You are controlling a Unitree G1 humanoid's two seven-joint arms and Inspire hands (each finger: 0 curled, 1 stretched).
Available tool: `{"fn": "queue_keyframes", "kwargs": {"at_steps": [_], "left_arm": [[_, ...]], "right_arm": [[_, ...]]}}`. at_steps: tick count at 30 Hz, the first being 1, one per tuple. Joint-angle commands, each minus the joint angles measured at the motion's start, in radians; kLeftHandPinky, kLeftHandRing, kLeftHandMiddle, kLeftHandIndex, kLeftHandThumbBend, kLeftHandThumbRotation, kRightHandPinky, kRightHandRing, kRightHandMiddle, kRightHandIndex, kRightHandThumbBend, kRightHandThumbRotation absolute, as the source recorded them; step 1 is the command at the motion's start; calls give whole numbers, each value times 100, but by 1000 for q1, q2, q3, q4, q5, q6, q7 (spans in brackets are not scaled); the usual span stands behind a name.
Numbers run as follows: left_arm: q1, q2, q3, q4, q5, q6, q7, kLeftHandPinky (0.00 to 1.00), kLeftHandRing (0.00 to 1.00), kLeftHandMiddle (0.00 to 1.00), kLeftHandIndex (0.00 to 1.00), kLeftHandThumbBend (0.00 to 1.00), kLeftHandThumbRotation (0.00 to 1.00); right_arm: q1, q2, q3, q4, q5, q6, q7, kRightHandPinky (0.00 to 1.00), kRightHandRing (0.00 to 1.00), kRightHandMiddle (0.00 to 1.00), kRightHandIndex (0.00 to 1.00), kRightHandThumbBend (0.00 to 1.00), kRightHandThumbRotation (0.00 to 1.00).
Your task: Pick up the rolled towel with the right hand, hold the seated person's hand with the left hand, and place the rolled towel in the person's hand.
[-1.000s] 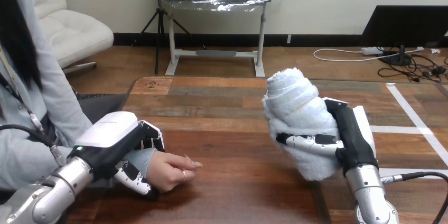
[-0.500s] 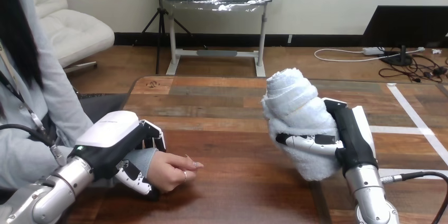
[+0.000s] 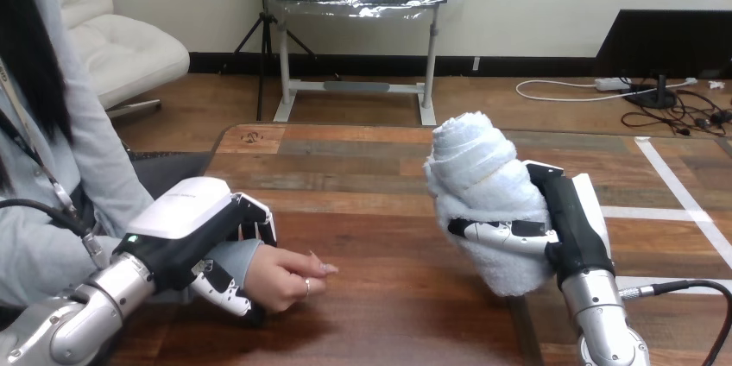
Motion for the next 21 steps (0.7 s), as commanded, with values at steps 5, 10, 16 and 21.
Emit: {"fn": "queue_keyframes", "kwargs": {"at_steps": [5,10,16,21], "left_arm": [[-50,18,74,-91,-73,-19,5,27,32,38,40,100,0],[-51,23,80,-83,-77,-9,0,28,33,39,41,99,0],[-50,27,85,-63,-74,-23,14,28,33,39,41,99,0],[-48,32,87,-57,-76,-37,18,28,33,39,41,99,0]], "right_arm": [[-57,9,-7,-41,4,-36,-21,27,31,41,44,85,1],[-55,9,-10,-42,7,-35,-21,27,31,41,44,85,1],[-52,9,-19,-40,19,-38,-9,27,32,42,44,85,1],[-50,7,-18,-40,16,-40,-17,27,32,41,44,85,1]]}}
